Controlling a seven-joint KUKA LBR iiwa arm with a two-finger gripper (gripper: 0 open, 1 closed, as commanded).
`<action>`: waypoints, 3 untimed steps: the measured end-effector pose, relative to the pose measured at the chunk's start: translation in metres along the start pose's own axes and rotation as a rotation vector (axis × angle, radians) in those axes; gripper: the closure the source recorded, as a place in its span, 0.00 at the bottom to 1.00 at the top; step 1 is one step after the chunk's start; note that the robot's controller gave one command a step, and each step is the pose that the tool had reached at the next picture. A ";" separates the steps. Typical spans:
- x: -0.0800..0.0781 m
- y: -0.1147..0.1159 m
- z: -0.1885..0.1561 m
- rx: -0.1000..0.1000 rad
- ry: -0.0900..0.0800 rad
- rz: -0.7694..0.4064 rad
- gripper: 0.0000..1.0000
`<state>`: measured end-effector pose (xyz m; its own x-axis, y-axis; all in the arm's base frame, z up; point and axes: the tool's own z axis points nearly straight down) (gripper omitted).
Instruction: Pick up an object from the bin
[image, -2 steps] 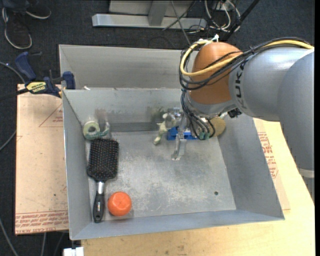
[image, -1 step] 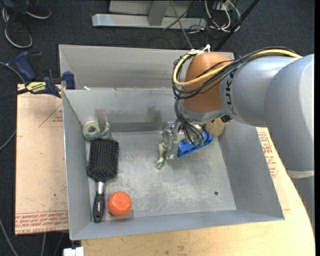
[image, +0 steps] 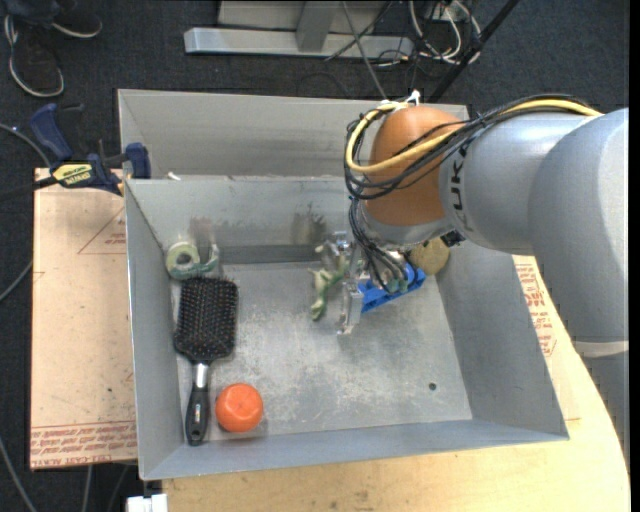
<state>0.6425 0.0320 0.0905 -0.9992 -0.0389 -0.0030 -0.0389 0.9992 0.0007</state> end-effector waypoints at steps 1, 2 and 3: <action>0.000 0.000 0.000 0.000 0.000 0.000 0.00; 0.006 -0.021 0.005 -0.002 -0.005 -0.038 0.00; -0.011 -0.047 0.013 0.000 -0.015 -0.029 1.00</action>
Offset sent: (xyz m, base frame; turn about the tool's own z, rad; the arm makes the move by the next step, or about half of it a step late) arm -0.0111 -0.0352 -0.0115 -0.0603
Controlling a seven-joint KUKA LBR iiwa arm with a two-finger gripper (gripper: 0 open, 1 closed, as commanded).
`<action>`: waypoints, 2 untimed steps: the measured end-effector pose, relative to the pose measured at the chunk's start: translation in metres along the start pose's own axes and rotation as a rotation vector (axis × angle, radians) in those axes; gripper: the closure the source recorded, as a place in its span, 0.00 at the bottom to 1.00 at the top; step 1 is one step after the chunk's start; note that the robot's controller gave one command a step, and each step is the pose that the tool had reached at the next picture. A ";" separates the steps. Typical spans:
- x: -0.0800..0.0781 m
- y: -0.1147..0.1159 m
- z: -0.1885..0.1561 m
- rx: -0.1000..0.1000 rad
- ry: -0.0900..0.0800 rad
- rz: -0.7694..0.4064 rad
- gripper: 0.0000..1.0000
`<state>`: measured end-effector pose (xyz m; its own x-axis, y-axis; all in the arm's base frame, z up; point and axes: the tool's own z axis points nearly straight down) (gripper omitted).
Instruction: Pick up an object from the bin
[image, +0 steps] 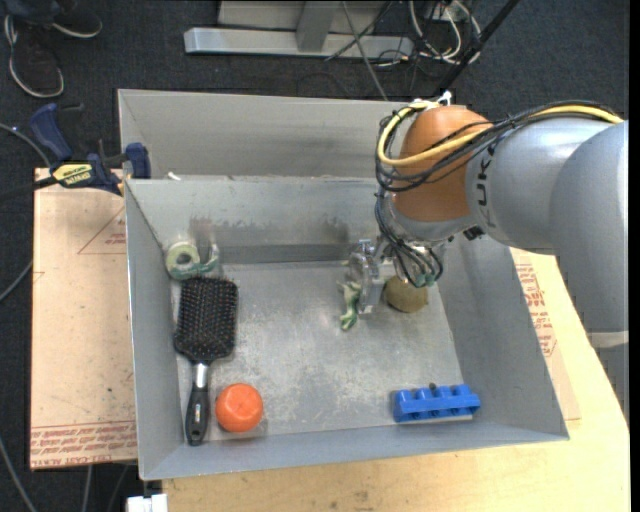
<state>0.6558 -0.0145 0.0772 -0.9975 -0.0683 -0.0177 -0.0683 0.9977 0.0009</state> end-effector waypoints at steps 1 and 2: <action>0.000 0.000 0.000 0.000 0.000 0.000 1.00; 0.015 0.007 -0.042 -0.001 0.022 0.004 1.00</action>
Offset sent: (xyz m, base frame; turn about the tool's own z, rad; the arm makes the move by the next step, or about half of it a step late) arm -0.0279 0.0162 0.1216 0.0144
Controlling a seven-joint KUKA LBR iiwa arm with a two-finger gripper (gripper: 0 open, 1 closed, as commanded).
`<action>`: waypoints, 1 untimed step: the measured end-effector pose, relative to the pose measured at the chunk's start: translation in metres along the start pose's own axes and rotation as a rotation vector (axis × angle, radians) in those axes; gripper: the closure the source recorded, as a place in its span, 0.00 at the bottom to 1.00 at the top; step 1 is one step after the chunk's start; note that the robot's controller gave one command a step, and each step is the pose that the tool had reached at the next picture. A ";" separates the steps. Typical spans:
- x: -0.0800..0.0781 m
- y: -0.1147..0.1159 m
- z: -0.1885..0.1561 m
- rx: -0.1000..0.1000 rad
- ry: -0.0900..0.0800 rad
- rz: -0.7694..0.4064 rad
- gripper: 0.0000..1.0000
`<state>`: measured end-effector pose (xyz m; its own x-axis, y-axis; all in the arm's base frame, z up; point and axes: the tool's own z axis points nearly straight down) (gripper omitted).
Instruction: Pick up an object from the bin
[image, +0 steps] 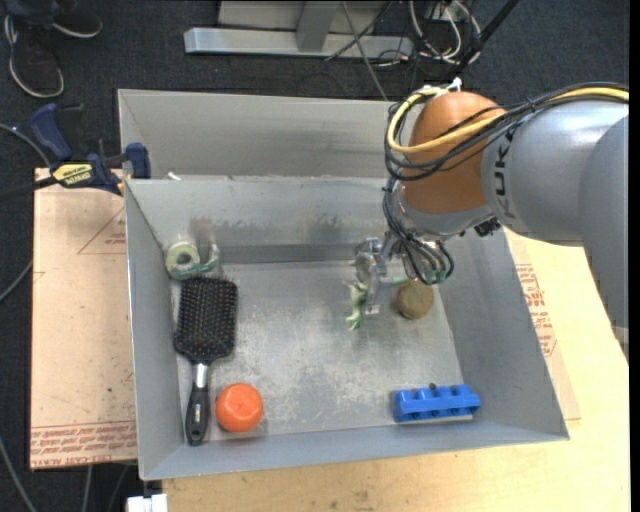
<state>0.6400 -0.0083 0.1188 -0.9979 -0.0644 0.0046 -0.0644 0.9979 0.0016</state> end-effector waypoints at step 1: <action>-0.007 0.014 -0.016 0.002 -0.020 -0.004 1.00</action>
Offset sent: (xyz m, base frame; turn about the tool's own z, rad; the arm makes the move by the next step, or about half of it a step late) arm -0.0347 0.0086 0.1909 0.0514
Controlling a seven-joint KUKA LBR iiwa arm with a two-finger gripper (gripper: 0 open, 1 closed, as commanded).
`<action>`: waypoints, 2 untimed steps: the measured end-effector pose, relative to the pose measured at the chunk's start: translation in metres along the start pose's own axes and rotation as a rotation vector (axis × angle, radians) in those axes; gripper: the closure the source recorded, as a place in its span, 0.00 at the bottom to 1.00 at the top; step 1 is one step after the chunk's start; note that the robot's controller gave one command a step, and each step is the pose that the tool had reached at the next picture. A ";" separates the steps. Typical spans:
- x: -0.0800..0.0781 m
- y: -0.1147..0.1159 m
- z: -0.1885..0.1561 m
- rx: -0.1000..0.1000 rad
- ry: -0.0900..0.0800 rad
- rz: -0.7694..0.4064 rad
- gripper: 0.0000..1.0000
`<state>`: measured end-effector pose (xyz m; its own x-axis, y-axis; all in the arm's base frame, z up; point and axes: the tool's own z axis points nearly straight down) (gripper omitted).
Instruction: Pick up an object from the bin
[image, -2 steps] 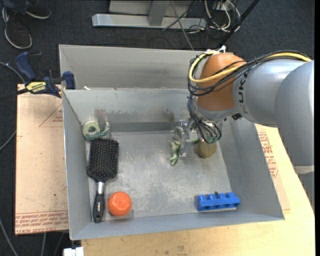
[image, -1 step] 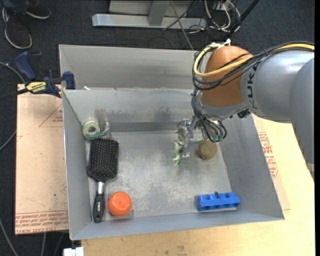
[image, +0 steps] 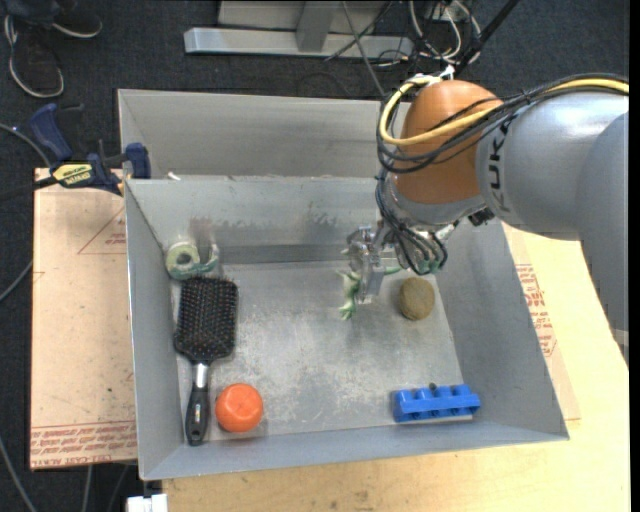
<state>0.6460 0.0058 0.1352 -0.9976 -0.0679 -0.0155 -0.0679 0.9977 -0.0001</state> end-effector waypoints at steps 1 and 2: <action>0.016 0.002 -0.014 -0.003 0.028 0.012 1.00; 0.009 0.010 -0.008 0.000 -0.002 0.025 1.00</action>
Offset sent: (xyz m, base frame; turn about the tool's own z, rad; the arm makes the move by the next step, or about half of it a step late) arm -0.0133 0.0212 -0.0652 0.0397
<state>0.6366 0.0154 0.1435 -0.9989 -0.0427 -0.0174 -0.0427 0.9991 0.0007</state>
